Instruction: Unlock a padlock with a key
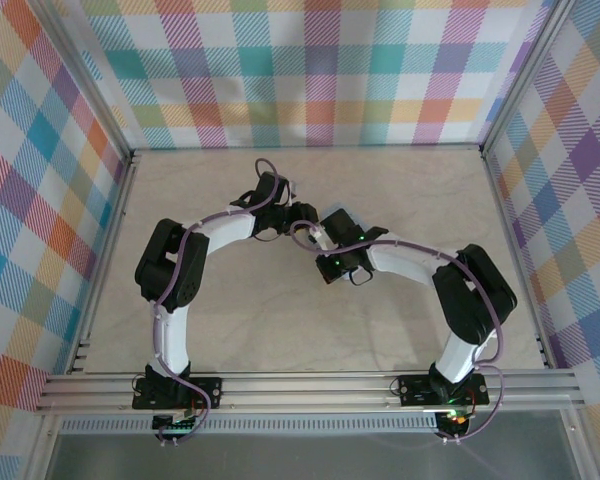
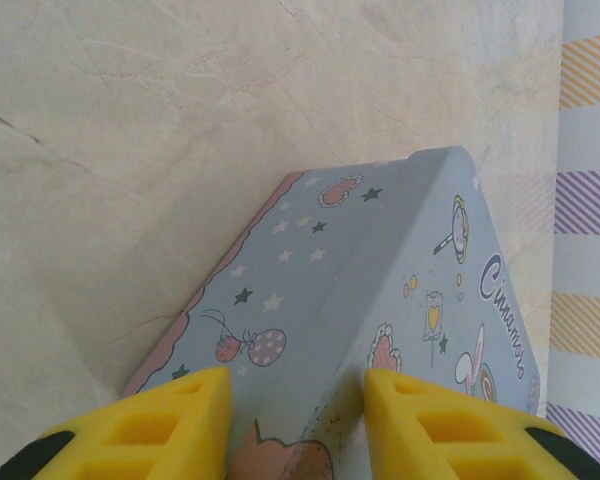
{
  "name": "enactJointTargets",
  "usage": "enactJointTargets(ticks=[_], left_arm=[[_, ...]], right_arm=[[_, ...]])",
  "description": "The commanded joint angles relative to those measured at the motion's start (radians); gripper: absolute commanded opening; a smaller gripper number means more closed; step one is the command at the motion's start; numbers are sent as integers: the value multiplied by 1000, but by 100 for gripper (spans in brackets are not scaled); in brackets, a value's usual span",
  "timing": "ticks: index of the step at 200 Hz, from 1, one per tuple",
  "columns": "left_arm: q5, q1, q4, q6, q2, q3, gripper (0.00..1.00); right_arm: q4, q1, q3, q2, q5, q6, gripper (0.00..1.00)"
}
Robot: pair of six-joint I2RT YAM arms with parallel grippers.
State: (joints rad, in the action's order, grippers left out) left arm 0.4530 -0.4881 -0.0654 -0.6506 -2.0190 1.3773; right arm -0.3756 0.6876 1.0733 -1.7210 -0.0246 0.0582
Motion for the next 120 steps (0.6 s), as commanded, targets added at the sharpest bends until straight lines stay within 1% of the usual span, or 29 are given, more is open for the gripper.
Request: enactJointTargets(ticks=[1,20,39,76,93,109,120], left_arm=[[64,-17,-19,-18,-8,-14,37],[83,-18,-7,-32,-16,-11,34],[84,-20,-7,-34,-19,-11,33],[75,-21,-15,-29,-11,-16,32],[70,-18,-16,-30,-7,-22,32],[63,-17,-19,-29,-7,-27,31],[61,-15,-19,-30,-10,-31,28]], right_arm=[[34,0,19,-6,-33,98,0],[132,0,-29,8,-72,112,0],[213,2,-48,19,-71,101,0],[223,9,1,12,-57,31,0],[237,9,-19,26,-73,4,0],[230,9,-48,41,-53,5,0],[218,9,-69,48,-32,19,0]])
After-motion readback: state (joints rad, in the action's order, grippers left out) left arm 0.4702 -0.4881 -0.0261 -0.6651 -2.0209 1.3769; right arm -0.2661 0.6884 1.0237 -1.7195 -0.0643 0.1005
